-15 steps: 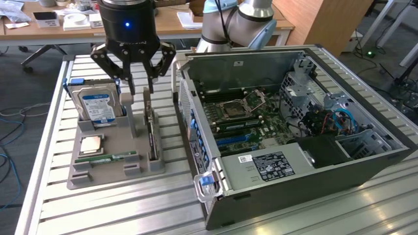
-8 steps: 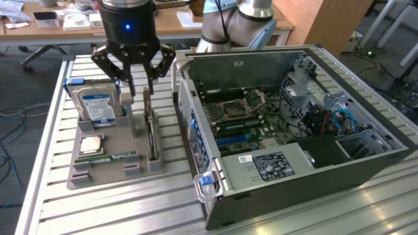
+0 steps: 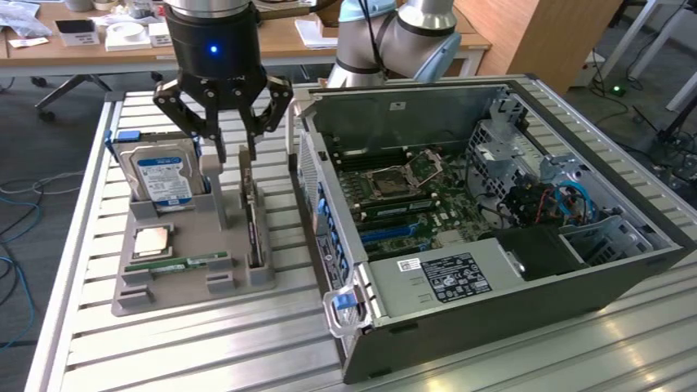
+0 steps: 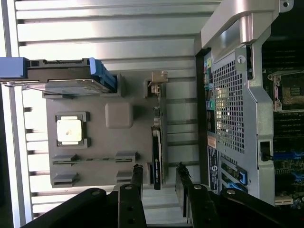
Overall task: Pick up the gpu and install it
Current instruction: 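Pick up the gpu and move the gpu toward the slot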
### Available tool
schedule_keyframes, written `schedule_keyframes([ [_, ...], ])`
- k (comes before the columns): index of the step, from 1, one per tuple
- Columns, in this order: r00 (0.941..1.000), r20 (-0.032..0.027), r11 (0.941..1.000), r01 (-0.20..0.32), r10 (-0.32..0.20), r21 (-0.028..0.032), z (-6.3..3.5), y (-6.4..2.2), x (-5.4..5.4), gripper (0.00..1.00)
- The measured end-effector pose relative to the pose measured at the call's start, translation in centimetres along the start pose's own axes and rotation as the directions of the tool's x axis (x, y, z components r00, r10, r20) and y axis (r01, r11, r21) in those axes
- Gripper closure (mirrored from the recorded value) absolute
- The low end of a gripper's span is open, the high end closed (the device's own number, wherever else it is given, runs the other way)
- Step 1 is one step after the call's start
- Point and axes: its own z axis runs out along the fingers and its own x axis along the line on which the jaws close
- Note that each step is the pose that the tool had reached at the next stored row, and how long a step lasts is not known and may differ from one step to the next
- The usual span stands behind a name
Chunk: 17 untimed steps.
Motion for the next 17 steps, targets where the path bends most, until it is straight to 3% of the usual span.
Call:
schedule_keyframes([
  [17,1.0000,0.0000,1.0000,0.000,0.000,0.0000,0.80,-0.04,0.02,0.59],
])
